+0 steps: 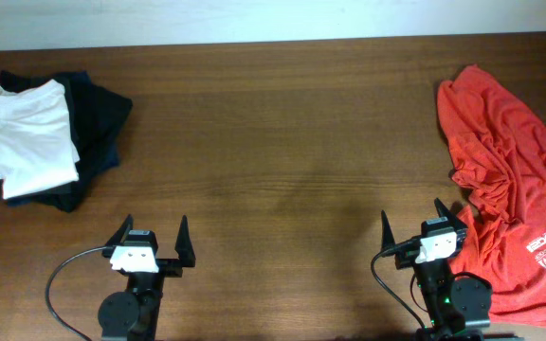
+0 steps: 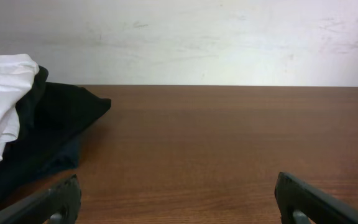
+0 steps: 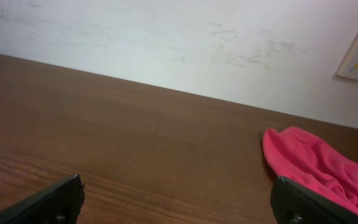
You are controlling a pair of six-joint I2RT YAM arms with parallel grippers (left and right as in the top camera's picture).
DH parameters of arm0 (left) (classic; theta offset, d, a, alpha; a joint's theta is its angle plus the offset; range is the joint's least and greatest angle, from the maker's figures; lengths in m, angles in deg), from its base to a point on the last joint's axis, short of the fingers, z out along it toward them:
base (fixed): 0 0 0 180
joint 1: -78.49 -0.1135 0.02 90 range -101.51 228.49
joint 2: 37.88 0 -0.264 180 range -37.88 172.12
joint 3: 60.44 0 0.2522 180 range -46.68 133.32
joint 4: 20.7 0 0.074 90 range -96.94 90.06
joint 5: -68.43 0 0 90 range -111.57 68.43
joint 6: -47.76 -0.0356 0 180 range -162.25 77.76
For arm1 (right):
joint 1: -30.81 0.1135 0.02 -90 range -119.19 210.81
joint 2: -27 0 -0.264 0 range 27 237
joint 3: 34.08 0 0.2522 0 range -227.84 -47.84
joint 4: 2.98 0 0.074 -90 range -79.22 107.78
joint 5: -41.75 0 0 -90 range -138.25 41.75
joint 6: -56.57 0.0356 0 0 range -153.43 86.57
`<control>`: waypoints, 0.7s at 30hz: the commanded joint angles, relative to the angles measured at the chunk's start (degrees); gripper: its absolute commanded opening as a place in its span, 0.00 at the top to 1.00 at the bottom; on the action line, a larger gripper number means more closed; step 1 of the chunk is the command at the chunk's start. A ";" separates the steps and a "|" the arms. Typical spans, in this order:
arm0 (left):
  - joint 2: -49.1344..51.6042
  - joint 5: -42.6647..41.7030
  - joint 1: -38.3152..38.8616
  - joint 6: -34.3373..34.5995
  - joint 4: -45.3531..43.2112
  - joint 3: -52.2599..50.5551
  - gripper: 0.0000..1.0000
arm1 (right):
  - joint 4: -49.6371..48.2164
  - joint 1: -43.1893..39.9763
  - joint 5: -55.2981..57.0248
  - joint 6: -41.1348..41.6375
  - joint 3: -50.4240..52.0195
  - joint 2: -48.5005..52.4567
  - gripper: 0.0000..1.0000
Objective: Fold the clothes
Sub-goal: 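Reach the right gripper to the crumpled orange shirt and grasp it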
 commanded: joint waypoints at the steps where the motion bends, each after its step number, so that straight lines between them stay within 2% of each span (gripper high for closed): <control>1: -0.55 0.59 0.33 -0.24 0.04 -0.42 0.01 | 0.44 0.00 0.70 0.22 0.26 -0.17 0.01; 21: -0.55 0.59 0.33 -0.24 0.02 -0.42 0.01 | 0.09 0.02 1.09 0.22 0.26 -0.17 0.01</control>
